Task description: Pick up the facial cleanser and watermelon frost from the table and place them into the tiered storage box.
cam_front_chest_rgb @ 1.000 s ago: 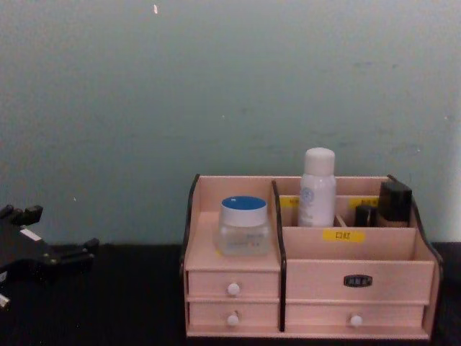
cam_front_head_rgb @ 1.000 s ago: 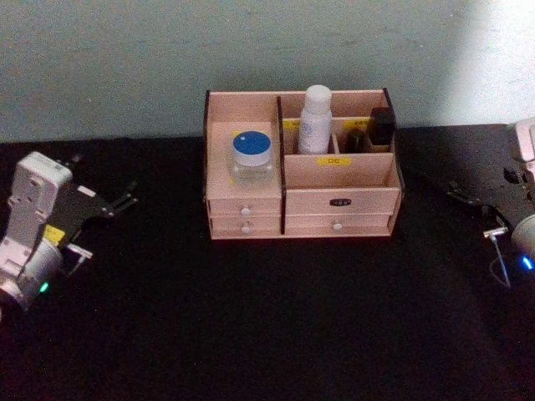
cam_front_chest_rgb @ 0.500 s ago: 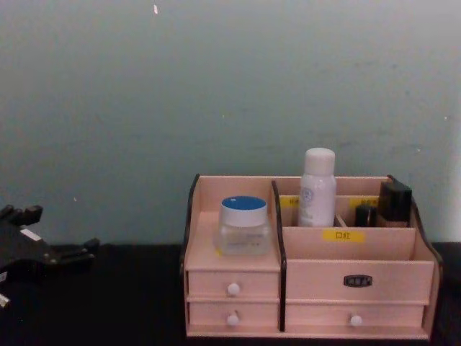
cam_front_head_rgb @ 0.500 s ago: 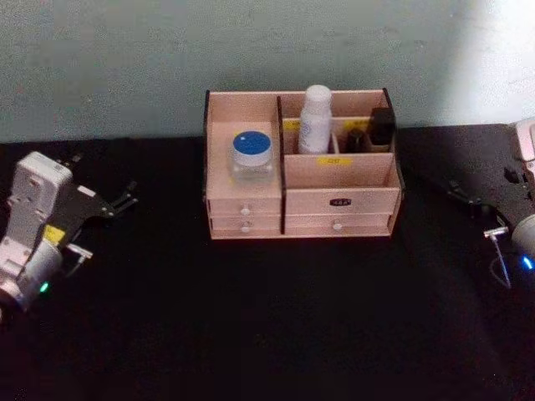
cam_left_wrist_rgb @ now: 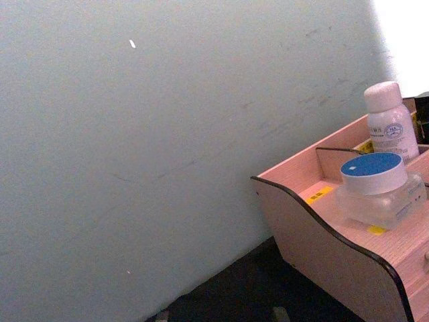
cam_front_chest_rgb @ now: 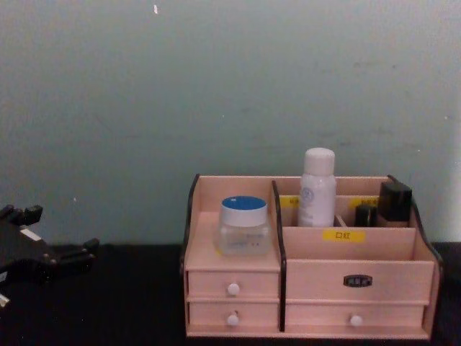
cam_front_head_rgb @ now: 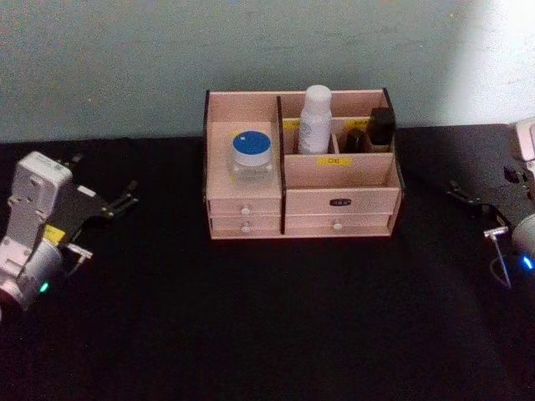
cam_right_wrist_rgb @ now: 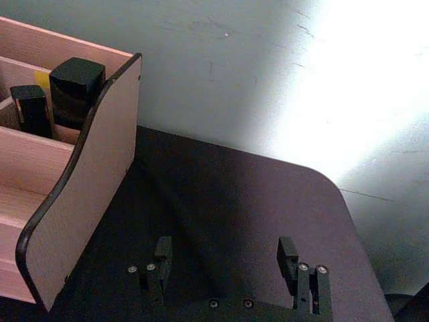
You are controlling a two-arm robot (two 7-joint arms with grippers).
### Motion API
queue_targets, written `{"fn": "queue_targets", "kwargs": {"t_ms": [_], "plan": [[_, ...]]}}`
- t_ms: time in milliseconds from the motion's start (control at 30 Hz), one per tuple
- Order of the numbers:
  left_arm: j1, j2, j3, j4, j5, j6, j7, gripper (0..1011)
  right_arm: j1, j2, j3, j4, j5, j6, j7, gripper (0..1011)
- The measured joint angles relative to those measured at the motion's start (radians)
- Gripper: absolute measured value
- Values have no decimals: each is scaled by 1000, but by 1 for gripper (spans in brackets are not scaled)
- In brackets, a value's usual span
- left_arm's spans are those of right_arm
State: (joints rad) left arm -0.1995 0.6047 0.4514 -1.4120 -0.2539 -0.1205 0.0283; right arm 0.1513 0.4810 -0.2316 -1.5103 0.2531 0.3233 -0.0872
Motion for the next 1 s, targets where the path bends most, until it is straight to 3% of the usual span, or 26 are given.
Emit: {"fn": "queue_targets", "kwargs": {"t_ms": [1000], "plan": [[0,0,0,0,0,0,0,1001,0,0,0,0,0,0,0,1002]]}}
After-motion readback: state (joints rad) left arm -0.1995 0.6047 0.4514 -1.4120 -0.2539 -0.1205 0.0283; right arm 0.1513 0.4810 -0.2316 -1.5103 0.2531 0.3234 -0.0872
